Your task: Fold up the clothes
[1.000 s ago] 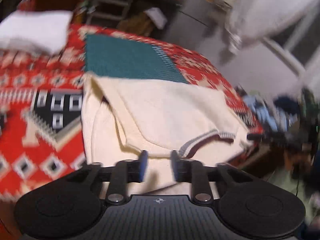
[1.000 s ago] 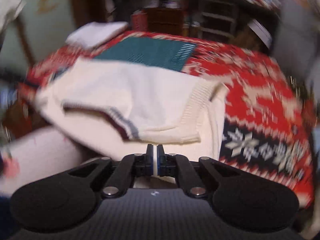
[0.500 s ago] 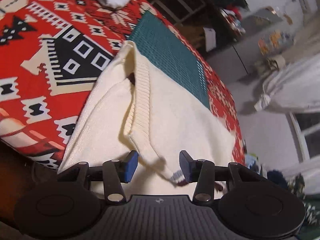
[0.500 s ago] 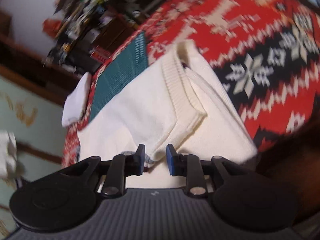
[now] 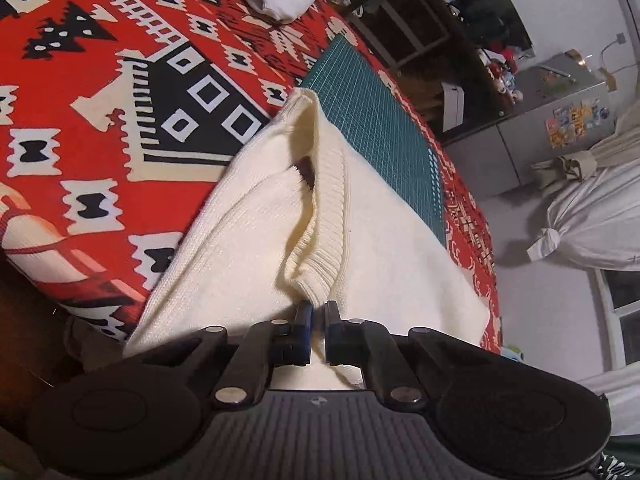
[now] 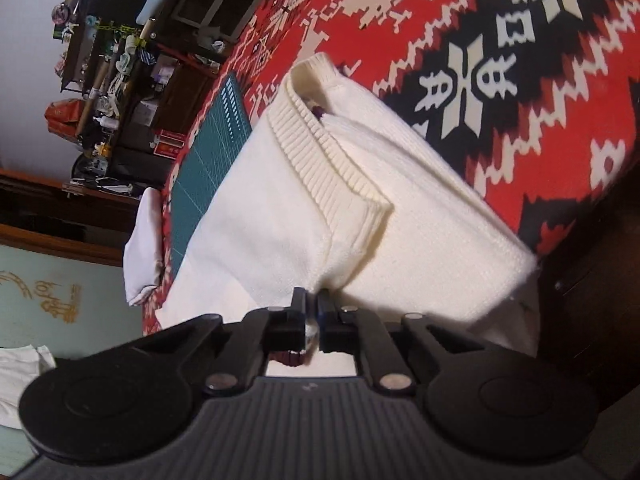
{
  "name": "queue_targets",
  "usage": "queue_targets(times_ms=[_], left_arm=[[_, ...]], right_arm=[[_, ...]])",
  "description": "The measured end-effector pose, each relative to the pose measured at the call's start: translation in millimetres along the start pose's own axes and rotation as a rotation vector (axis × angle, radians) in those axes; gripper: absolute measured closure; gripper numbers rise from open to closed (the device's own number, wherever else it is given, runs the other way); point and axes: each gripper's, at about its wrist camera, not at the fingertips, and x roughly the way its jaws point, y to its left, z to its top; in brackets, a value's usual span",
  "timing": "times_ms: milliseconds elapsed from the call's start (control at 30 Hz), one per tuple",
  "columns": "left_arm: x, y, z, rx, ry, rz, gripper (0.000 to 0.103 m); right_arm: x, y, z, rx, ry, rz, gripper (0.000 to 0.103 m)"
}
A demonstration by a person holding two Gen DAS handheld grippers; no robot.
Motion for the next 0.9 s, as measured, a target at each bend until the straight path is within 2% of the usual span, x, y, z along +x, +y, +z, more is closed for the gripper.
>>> queue_targets(times_ms=[133,233,333,433,700,867,900], left_arm=[[-22,-6,5,-0.008,-0.044,-0.048,0.098],[-45,-15,8,0.023,-0.084,-0.08,0.098],[-48,-12,1,0.047,-0.063,-0.044,0.098],[-45,-5,-7,0.06,-0.032,0.001,0.098],[-30,11,-16,0.083,-0.001,0.035,0.097],[-40,2,-10,0.169,-0.011,0.059,0.094],[-43,0,-8,0.185,-0.017,0.064,0.089]], right_arm=[[-9,15,-1,-0.016,-0.023,0.017,0.098],[-23,26,-3,-0.018,-0.034,0.052,0.098],[-37,32,-8,-0.032,-0.03,0.063,0.098],[-47,27,-17,-0.065,-0.03,0.037,0.098],[-27,-13,-26,-0.005,-0.006,0.0,0.095],[-33,-26,-26,0.033,-0.02,0.02,0.089],[-35,-26,-26,0.029,-0.025,0.018,0.089]])
